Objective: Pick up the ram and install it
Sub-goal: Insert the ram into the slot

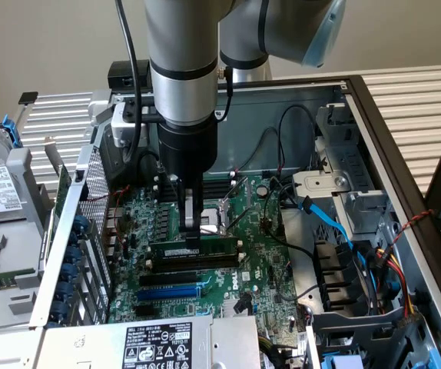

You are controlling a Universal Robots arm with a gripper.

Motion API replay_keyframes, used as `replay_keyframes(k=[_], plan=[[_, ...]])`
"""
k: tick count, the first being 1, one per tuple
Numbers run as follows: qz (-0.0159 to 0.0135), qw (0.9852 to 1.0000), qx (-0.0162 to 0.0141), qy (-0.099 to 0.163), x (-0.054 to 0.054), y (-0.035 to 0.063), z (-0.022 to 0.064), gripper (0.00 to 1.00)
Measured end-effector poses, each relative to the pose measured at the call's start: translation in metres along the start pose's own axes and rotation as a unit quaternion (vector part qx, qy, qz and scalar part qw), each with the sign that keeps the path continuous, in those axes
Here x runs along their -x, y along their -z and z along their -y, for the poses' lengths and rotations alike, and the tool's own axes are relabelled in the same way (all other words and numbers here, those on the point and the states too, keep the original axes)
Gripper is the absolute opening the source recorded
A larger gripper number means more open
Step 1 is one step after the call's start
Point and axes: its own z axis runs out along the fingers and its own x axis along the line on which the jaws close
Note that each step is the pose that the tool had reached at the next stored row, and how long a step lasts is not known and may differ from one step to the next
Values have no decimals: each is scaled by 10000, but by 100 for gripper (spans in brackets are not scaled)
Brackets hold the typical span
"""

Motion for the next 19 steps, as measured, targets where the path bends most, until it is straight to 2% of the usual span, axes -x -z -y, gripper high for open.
replay_keyframes(k=[3, 8, 19], plan=[[-1, 10000, 1, 3, 0, 0, 0, 12], [-2, 10000, 20, 8, 0, -1, 0, 12], [-5, 10000, 29, 62, 0, -2, 2, 12]])
